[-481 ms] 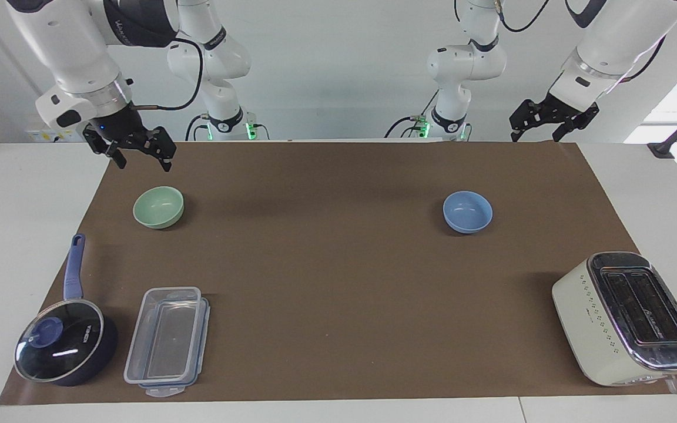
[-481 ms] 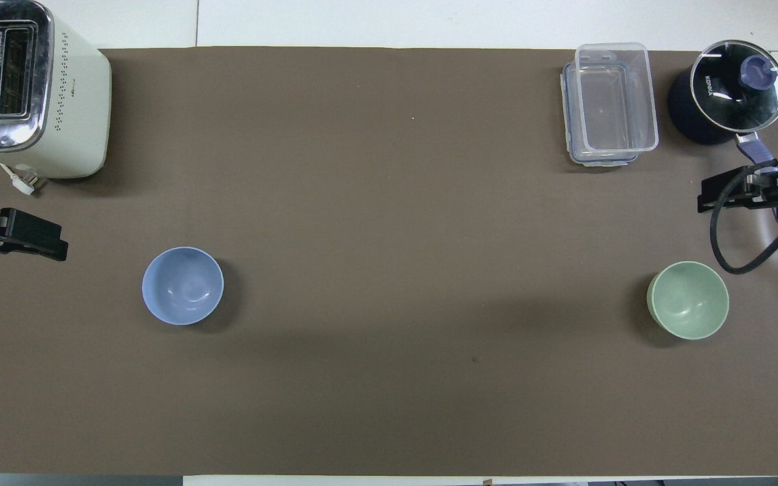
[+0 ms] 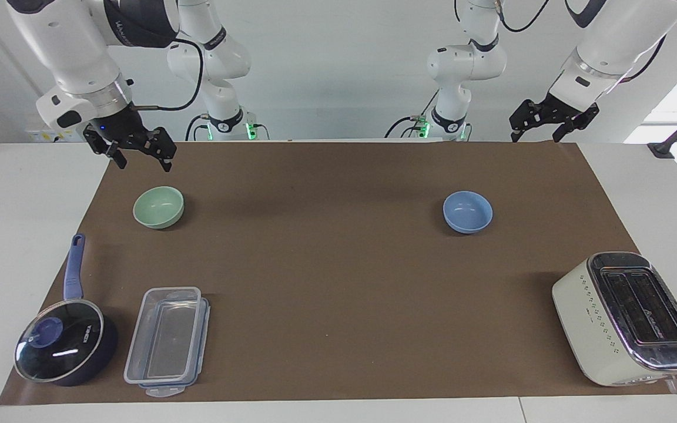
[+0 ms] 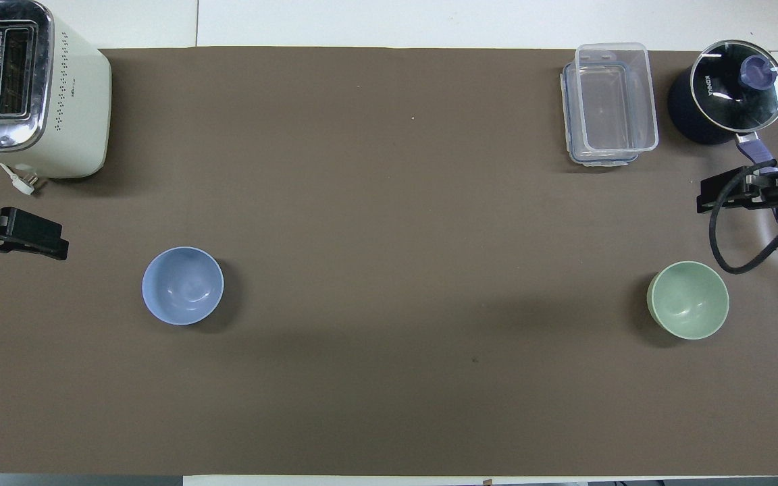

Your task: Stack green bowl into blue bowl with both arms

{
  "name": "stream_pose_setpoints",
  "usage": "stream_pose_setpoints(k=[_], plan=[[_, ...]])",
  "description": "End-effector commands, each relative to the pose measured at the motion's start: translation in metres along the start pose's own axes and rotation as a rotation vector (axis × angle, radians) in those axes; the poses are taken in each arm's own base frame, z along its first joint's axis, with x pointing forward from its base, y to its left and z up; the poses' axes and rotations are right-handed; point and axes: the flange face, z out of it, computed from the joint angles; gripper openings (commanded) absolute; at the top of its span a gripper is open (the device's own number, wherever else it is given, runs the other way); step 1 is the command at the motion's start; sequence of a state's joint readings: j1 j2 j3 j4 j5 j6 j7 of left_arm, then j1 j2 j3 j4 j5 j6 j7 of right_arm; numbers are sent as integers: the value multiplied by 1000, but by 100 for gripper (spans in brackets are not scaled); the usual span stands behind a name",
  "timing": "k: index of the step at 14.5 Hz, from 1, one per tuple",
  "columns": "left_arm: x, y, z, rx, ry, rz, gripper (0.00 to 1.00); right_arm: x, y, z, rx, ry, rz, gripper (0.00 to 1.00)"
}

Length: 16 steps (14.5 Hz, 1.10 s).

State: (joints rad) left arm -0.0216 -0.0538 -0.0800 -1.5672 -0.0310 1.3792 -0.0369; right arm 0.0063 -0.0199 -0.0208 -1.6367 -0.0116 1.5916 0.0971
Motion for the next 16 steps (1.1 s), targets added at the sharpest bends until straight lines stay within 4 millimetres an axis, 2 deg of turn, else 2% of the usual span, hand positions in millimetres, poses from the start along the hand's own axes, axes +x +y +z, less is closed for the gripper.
stream_pose_setpoints(k=[1,4,5,7,8,9,12,14,16], plan=[[-2,3,-1,18,14,12,100,-14,8,11,5,-18,29,100],[-3,2,3,17,6,4,100,-31,31,40,9,-34,24,100],[-3,2,7,18,4,1,100,-36,49,50,18,-29,29,100],[-6,-3,24,18,49,-10,100,-51,70,78,20,6,2,100],[-3,-3,43,19,70,-3,100,-60,84,92,21,15,8,100],[0,-4,70,20,66,-1,100,-70,96,103,20,34,7,100],[5,-10,153,23,48,95,100,-96,115,138,18,53,-12,100],[7,-10,222,23,25,112,100,-101,124,164,18,53,-6,100],[7,-10,267,24,46,126,100,-102,127,186,13,75,3,100]])
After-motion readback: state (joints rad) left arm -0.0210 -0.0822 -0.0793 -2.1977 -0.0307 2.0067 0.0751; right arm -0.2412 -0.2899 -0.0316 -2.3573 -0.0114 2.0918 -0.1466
